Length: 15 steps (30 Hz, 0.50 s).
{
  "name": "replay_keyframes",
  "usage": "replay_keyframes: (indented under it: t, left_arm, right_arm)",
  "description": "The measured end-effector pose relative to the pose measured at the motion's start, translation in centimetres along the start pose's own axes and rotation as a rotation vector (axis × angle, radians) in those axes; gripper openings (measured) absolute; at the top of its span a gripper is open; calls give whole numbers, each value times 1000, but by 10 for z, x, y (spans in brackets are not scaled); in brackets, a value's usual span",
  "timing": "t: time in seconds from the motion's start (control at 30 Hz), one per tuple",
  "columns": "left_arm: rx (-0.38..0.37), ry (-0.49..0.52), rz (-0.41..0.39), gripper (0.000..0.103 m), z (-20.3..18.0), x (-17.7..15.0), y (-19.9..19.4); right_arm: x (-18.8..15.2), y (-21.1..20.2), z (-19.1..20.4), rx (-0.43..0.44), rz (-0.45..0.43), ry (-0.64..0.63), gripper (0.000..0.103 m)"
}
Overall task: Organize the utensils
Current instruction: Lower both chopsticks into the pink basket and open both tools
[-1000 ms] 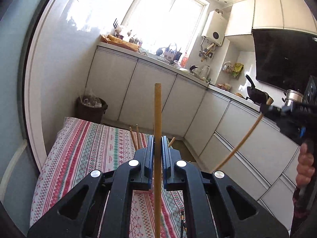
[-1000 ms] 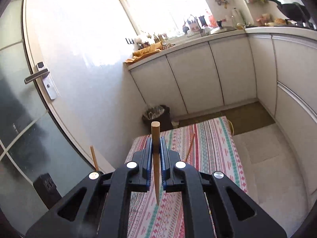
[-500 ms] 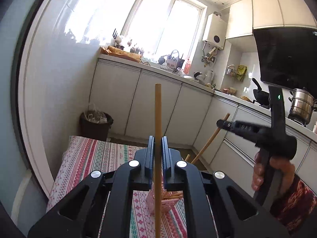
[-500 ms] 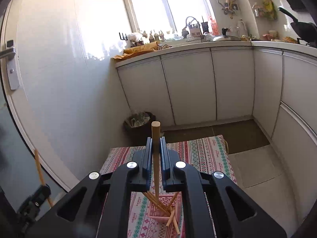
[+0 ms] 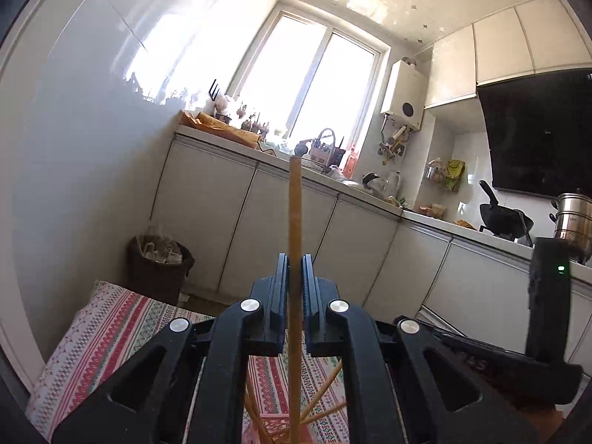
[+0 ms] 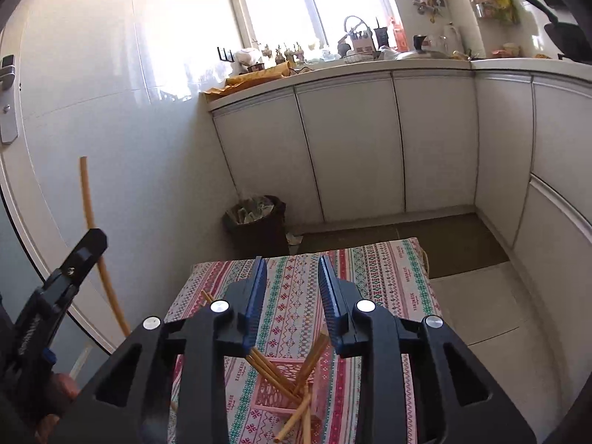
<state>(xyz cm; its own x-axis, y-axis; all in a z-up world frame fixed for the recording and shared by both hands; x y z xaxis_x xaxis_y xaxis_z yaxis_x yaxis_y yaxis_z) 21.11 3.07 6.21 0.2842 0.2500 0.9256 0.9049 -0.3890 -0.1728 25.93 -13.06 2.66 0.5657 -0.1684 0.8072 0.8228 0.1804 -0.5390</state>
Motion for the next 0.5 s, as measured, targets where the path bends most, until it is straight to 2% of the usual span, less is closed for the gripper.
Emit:
replay_keyframes:
  t: [0.27, 0.37, 0.4, 0.43, 0.5]
  left_arm:
    - [20, 43, -67, 6, -12, -17, 38]
    - [46, 111, -134, 7, -22, -35, 46]
    - [56, 122, -135, 16, -23, -47, 50]
    - [65, 125, -103, 27, -22, -63, 55]
    - [98, 146, -49, 29, -17, -90, 54]
  right_arm:
    - [-26, -20, -31, 12, -15, 2, 31]
    - [-36, -21, -41, 10, -14, 9, 31]
    - [-38, -20, -44, 7, -14, 14, 31]
    - [-42, -19, -49, 5, -9, 24, 31]
    - [-50, -18, -58, 8, 9, 45, 31]
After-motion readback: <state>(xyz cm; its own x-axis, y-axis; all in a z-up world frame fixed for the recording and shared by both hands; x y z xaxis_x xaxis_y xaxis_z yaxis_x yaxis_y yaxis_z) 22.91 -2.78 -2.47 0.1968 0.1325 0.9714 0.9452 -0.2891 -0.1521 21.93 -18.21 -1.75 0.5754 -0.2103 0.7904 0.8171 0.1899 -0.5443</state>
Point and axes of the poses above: each gripper's, at about its wrist camera, not at the fingertips, and y roughly the way its jaws point, z to its left, x to its top, the point moved 6 cm from there along y, roughly the way its jaws point, and after that the axes turned 8 degrees about z, right-handed, at the moved point
